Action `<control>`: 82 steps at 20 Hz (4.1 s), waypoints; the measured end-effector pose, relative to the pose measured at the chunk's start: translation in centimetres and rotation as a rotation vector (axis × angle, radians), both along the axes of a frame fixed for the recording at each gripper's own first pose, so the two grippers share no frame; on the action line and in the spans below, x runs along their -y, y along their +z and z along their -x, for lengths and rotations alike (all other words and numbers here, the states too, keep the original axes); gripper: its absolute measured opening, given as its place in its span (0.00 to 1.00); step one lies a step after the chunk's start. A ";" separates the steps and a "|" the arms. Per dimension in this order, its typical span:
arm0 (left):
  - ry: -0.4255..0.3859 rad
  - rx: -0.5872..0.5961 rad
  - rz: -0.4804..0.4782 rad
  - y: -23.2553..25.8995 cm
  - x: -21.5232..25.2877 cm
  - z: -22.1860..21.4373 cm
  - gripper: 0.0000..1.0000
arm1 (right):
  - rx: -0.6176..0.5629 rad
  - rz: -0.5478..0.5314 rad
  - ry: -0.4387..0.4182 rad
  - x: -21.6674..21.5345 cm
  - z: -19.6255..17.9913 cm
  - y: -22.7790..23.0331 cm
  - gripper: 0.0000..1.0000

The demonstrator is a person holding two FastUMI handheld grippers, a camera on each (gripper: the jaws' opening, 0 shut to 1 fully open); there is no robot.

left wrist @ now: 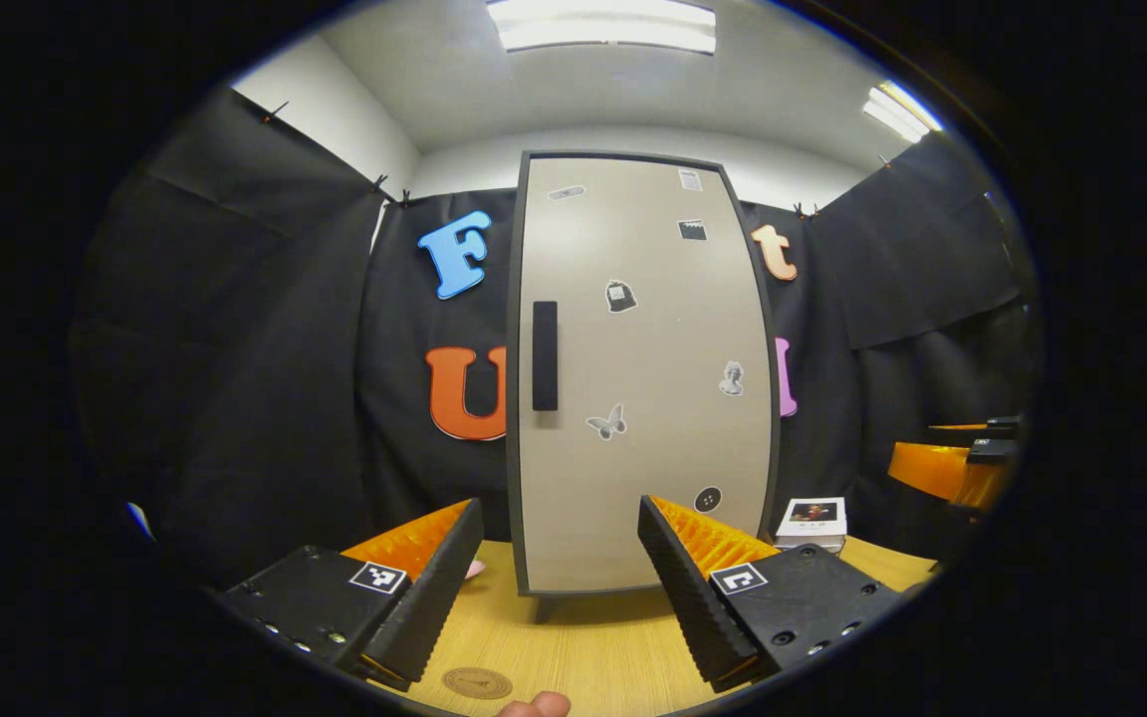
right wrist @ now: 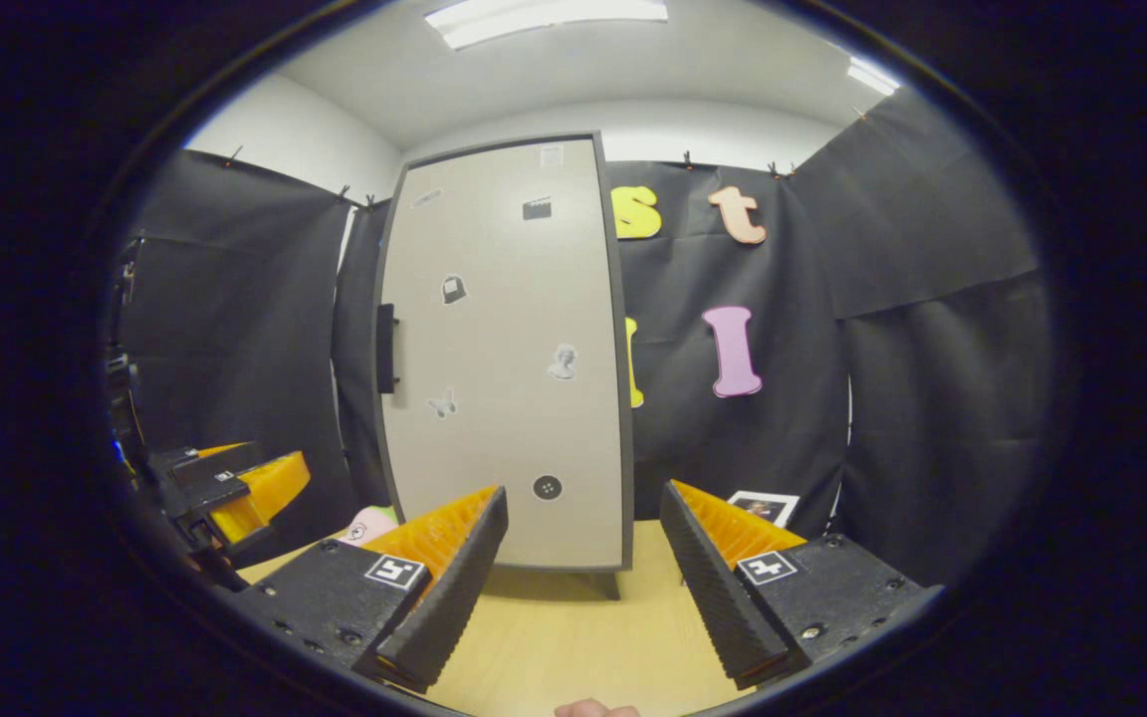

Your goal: Open the cabinet door with the right hand, grasp the bottle in the cabinet with the left hand and place it on the coaster, then close the cabinet door with the right hand.

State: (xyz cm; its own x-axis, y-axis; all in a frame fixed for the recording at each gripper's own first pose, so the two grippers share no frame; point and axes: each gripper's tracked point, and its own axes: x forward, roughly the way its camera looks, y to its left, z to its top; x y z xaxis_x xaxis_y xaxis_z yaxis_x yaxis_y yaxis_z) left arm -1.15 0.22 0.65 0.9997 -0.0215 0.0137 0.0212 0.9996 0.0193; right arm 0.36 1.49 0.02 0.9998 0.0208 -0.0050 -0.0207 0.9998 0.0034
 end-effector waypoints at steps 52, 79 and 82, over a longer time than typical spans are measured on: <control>0.105 -0.055 0.030 -2.6 -5.9 2.5 0.95 | -0.027 0.143 0.470 -28.8 -27.2 8.4 0.63; 0.141 -0.031 0.065 -2.2 -8.5 4.7 0.95 | -0.079 0.109 0.519 -27.5 -21.7 6.9 0.20; 0.147 -0.041 0.059 -2.4 -8.3 5.5 0.95 | -0.077 0.101 0.553 -26.8 -19.3 7.3 0.20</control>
